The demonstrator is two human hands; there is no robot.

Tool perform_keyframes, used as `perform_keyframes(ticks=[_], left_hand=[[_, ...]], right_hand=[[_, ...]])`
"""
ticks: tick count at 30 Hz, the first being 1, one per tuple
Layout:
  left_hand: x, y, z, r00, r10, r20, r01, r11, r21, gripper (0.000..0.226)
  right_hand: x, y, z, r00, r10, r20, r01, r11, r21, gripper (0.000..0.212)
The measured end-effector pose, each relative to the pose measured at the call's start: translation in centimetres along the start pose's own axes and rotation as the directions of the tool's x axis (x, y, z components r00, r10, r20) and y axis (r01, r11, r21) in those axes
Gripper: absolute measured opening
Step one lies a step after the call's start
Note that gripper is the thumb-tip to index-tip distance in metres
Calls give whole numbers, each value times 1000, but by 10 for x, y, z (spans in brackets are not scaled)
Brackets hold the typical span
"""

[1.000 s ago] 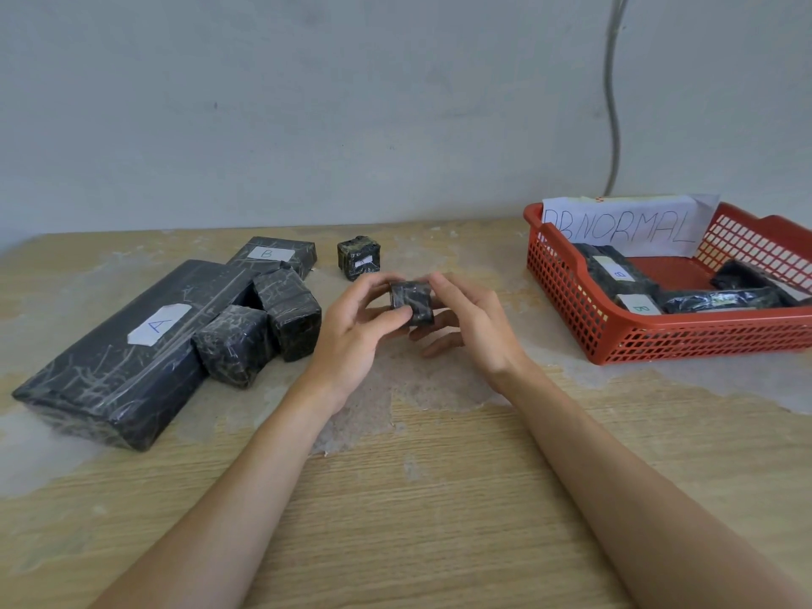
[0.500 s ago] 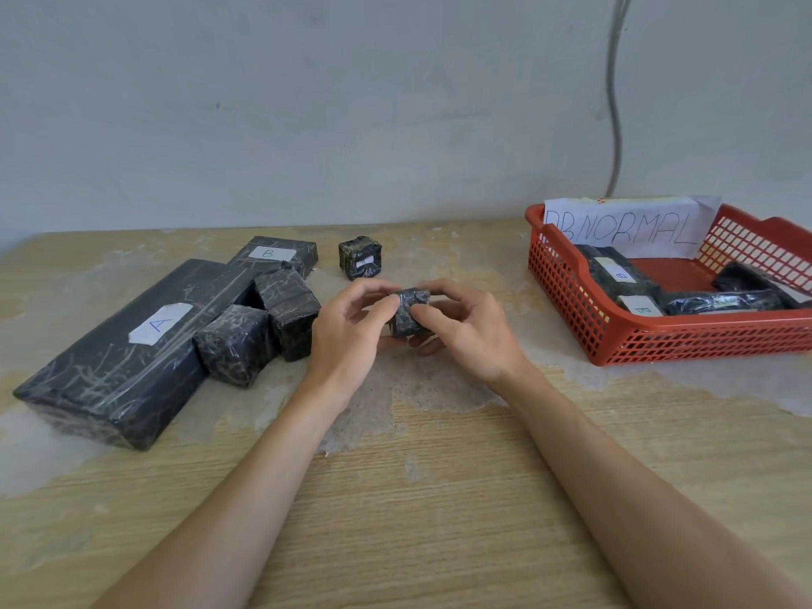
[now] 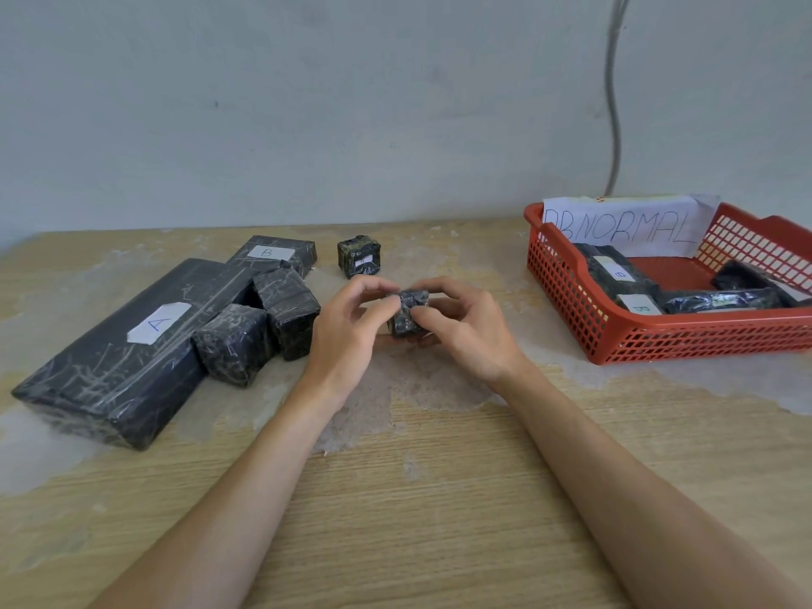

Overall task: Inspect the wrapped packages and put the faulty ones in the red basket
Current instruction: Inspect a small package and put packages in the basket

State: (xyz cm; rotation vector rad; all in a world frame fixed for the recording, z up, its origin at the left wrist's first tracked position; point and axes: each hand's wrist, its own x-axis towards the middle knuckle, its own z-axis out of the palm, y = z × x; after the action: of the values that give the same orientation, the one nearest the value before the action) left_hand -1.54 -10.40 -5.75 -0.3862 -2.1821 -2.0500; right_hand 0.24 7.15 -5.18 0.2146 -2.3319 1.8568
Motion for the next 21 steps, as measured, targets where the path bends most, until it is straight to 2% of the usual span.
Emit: perform_keyframes(ticks=[4,7,9,14,18,21], left_hand=[[0,-2,1,998,37,-51,-35,998,51,7],[-1,-1,1,1000,15,-7,-15,1000,2,8],[-1,0,0,1000,-12,29,13,999,-39,17],[-2,1,2,1000,1,4,-1,999,35,18],[-2,2,0,999,-23,47,24,999,-34,19],[0,0,0,1000,-18,-2,18,999,-31,15]], right_hand=[[-2,0,3,1000,15,-24,-15,1000,21,20],[-1,-1,3,997,27,-68,-23,998,50,19],[-1,-2,3,996,31,-79,-27,998,48,18],[-1,-4,-1,999,48,-18,-46,997,58,17],[0,-5,0,999,49,-23,-48,997,59,16],[-3,-5,-1,999,38,4,-38,997,61,19]])
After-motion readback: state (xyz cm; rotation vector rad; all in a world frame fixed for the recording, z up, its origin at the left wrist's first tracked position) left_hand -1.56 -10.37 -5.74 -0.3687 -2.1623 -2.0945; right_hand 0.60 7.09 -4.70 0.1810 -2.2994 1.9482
